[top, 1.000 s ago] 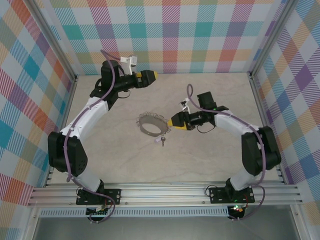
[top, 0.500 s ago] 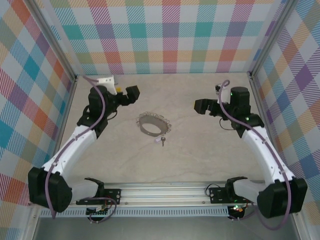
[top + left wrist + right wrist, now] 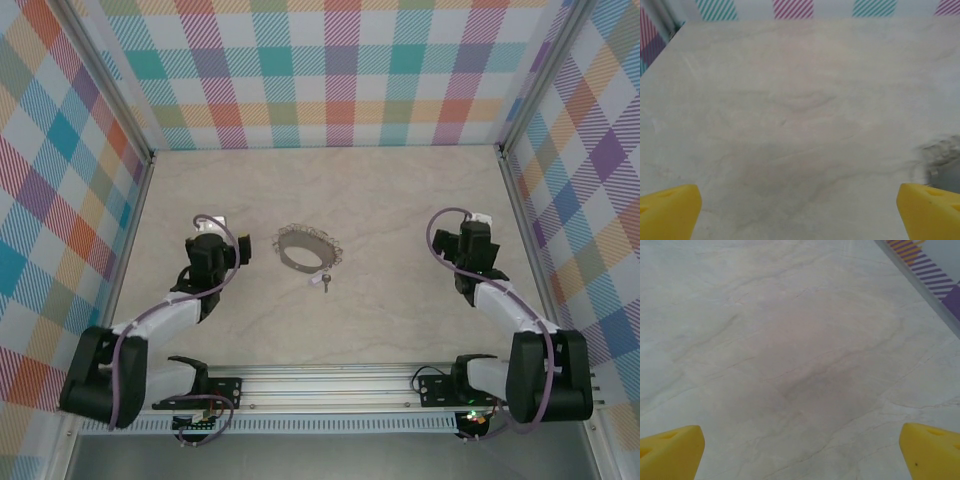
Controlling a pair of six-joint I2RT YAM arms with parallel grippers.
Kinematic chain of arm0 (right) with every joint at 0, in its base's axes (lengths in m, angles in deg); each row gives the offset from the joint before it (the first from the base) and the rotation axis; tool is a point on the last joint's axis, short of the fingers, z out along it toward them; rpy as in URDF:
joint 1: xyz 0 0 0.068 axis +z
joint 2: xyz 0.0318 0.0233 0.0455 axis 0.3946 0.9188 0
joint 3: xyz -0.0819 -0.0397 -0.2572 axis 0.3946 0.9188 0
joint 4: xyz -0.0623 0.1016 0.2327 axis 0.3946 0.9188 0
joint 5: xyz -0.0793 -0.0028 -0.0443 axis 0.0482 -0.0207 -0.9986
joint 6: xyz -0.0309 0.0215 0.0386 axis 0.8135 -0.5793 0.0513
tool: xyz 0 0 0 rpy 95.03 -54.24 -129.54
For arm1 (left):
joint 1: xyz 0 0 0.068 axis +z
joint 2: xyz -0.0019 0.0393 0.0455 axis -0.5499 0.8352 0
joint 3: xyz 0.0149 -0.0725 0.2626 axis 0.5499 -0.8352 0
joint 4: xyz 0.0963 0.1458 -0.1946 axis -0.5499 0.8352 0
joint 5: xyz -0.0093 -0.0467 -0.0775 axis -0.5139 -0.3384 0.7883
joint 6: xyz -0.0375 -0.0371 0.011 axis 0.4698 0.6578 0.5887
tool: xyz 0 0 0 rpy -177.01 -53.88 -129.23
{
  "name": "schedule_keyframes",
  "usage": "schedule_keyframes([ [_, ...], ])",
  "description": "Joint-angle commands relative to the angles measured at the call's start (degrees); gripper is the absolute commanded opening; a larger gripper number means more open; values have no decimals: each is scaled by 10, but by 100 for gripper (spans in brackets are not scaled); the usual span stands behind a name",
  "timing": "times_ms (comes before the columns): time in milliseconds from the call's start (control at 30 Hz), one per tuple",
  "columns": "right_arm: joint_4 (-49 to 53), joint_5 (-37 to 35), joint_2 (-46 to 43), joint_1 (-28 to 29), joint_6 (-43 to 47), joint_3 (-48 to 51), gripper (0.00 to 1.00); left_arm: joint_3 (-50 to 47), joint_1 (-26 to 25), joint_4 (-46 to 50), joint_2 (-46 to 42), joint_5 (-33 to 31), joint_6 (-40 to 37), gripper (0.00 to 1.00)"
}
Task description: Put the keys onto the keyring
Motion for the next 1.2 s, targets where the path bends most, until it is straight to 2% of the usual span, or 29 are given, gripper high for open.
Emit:
schedule_keyframes([
  [0, -174, -11, 33, 0, 35, 42, 100, -30, 25, -154, 53, -17, -6, 100],
  [67, -289, 2, 60, -1, 43, 80, 100, -38, 34, -200, 81, 0, -11, 100],
  [133, -349, 37, 70, -3, 48, 95, 100, -34, 45, -220, 100, 25, -14, 100],
  [300, -503, 137, 195, -3, 95, 110, 100, -54, 84, -312, 180, 89, 6, 100],
  [333, -494, 146, 201, -4, 96, 103, 100, -48, 84, -321, 193, 92, 6, 100],
  [400, -402, 182, 198, -11, 99, 58, 100, 10, 85, -211, 194, 114, -2, 100],
  [467, -380, 214, 196, -29, 89, 48, 100, 9, 94, -210, 193, 132, 1, 100],
  [1167, -384, 209, 196, -25, 94, 50, 100, 7, 92, -214, 192, 130, -1, 100],
])
